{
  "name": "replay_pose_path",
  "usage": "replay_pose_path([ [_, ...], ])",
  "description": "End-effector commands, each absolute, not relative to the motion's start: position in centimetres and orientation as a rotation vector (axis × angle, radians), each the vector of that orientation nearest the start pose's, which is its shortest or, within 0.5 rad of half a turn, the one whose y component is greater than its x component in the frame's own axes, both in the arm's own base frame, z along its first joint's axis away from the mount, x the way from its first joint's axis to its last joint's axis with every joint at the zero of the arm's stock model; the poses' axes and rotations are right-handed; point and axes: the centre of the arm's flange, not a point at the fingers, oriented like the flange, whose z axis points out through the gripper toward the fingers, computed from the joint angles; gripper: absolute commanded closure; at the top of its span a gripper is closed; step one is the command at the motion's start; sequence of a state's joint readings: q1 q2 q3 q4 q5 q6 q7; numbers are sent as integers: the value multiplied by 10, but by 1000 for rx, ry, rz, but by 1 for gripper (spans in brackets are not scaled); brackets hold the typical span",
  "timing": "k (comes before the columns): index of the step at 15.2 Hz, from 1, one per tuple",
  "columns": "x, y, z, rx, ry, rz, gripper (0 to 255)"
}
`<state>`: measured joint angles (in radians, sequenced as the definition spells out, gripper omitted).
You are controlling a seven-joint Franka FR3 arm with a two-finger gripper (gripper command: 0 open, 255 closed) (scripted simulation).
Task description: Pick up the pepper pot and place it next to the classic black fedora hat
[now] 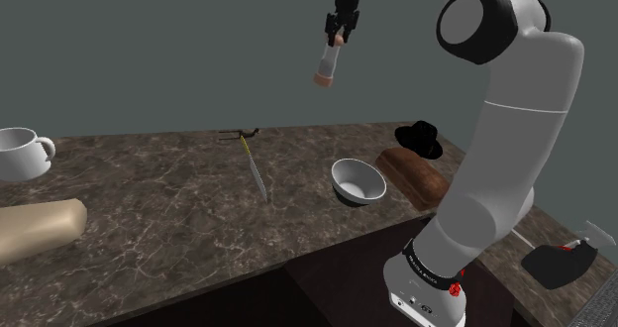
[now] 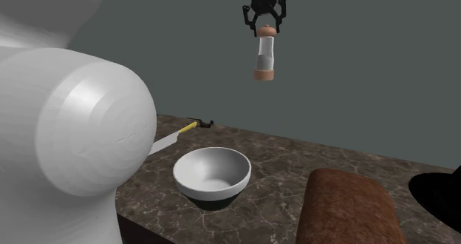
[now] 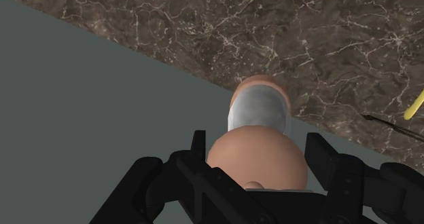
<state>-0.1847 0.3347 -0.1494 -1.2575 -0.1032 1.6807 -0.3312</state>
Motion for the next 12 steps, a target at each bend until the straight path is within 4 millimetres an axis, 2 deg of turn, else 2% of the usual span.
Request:
replay_pose_path([
  [1, 618, -226, 586, -3314, -23, -63, 255],
  [12, 536, -346, 587, -3314, -23, -63, 255],
])
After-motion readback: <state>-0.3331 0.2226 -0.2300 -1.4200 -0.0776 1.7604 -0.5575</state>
